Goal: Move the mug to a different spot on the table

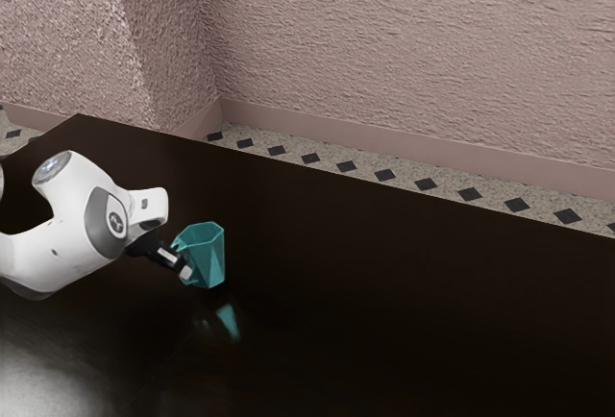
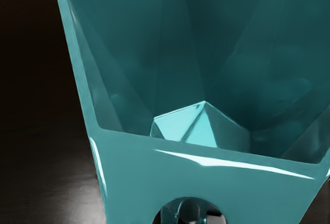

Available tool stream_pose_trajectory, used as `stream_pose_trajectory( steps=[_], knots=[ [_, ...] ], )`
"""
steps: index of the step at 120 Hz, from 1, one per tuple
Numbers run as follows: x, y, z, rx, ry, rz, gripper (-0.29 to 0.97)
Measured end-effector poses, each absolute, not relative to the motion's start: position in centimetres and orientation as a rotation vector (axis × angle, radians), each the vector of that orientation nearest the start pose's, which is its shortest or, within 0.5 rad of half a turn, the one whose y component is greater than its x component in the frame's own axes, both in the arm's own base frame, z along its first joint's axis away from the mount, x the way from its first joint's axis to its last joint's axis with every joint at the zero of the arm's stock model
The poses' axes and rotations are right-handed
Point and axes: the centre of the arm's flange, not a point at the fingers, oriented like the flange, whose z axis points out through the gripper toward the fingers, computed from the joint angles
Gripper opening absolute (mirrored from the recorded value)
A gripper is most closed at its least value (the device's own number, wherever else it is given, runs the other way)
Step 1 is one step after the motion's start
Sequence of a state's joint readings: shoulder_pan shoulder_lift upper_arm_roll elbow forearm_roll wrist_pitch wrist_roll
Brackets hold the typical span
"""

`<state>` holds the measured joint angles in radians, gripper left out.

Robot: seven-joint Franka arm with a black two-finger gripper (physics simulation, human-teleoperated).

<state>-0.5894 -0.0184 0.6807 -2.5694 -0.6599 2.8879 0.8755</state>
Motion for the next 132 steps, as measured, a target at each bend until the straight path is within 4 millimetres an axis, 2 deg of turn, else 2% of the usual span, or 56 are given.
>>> stream_pose_trajectory(
  steps=[26,45,57,74,96,107,123,132],
  knots=[
    [45.2,6.3,28.0,-3.195,0.267,-0.598,0.03],
    [44.9,4.9,27.5,-3.222,0.280,-0.580,0.32],
    [44.6,4.0,27.2,-3.233,0.304,-0.562,0.46],
    [43.9,2.8,26.4,-3.249,0.344,-0.525,0.57],
    [43.8,1.7,26.5,-3.260,0.388,-0.522,0.63],
    [43.9,1.8,27.1,-3.267,0.382,-0.549,0.65],
    [44.3,4.1,28.4,-3.268,0.301,-0.612,0.66],
    [45.0,4.5,29.8,-3.262,0.296,-0.675,0.67]
  ],
)
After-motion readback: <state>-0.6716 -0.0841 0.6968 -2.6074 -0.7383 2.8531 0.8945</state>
